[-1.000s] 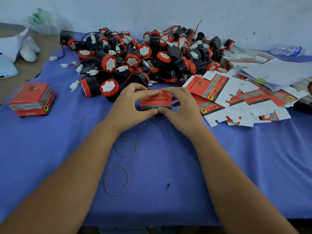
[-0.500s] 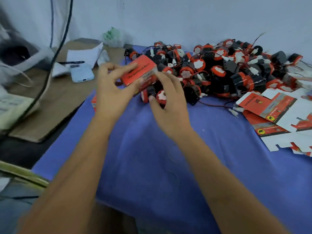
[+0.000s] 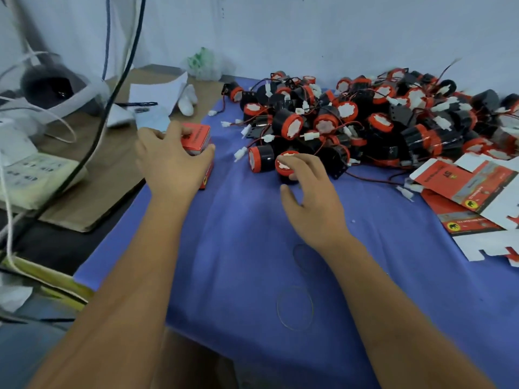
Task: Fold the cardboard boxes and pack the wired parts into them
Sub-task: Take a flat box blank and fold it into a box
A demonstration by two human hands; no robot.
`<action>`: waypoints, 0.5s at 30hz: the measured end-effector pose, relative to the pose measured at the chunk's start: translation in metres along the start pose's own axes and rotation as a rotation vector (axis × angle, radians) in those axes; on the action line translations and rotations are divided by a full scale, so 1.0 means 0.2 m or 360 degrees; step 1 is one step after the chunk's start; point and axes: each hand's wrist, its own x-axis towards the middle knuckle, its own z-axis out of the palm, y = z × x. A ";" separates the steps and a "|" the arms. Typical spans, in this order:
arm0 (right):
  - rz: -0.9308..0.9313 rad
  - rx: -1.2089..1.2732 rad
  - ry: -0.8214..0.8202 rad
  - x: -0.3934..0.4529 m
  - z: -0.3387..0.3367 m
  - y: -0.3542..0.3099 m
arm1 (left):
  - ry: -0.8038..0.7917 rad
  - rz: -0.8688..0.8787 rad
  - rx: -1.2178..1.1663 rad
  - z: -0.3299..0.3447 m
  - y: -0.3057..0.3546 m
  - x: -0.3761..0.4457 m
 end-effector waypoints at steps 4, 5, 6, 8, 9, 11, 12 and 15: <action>0.0113 -0.0037 0.0124 -0.02 -0.10 0.09 | 0.0237 -0.0094 0.0000 -0.02 0.09 -0.02; 0.0135 -0.0066 0.0150 -0.03 -0.13 0.12 | 0.0328 -0.0056 -0.0079 -0.03 0.13 -0.04; 0.0157 -0.0104 0.0173 -0.04 -0.16 0.15 | 0.0398 0.0021 -0.0163 -0.03 0.17 -0.05; 0.0210 -0.0212 0.0195 -0.06 -0.22 0.21 | 0.0418 0.0279 -0.0359 -0.01 0.28 -0.10; 0.0248 -0.0282 0.0196 -0.07 -0.25 0.24 | 0.0369 0.0438 -0.0467 0.02 0.35 -0.13; 0.0362 -0.0419 0.0234 -0.09 -0.33 0.31 | 0.0160 0.0733 -0.0685 0.10 0.51 -0.24; 0.0442 -0.0480 0.0294 -0.10 -0.37 0.34 | -0.0035 0.0837 -0.0816 0.14 0.58 -0.30; 0.0718 -0.0708 0.0540 -0.14 -0.50 0.42 | -0.0842 0.0841 -0.1111 0.28 0.78 -0.51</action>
